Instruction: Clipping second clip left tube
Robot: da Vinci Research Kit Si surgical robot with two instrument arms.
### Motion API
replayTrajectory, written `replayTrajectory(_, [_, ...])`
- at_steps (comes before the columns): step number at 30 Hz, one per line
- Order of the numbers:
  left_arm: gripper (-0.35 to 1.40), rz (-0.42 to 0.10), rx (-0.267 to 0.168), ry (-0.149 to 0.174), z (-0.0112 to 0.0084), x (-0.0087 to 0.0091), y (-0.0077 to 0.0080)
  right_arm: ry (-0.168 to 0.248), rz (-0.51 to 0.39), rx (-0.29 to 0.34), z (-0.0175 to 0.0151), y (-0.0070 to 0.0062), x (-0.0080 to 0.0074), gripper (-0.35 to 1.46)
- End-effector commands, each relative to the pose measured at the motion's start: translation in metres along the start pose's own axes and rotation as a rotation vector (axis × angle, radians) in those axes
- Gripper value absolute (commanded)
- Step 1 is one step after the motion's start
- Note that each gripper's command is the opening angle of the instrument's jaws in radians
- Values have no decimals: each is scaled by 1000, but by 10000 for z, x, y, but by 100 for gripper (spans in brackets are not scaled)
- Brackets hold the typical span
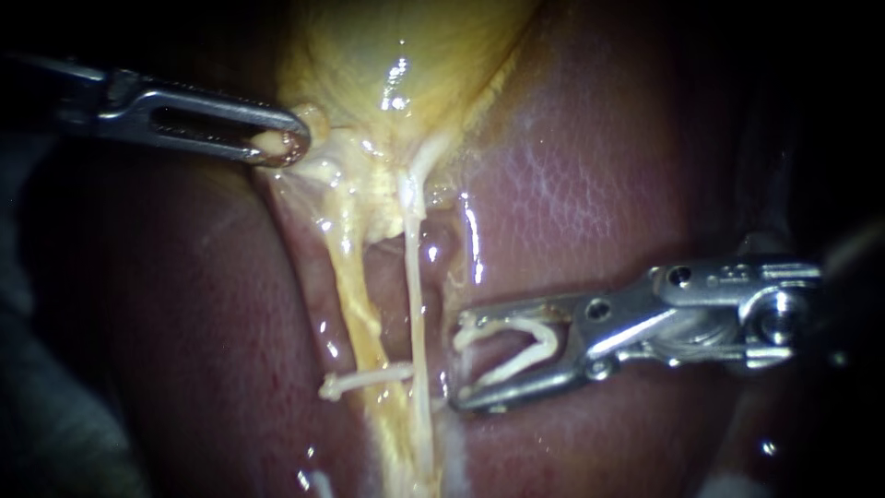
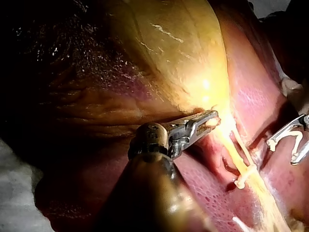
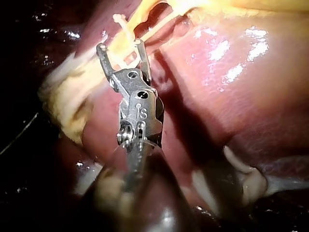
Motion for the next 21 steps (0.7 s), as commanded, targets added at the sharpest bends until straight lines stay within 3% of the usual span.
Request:
replayTrajectory(1, [-35,0,0,0,-1,0,1,3,15,6,3,3,0,50])
replayTrajectory(10, [-35,0,0,0,-1,0,1,35,65,21,35,33,-17,50])
replayTrajectory(21, [-35,0,0,0,-1,0,1,43,105,56,55,62,-36,50])
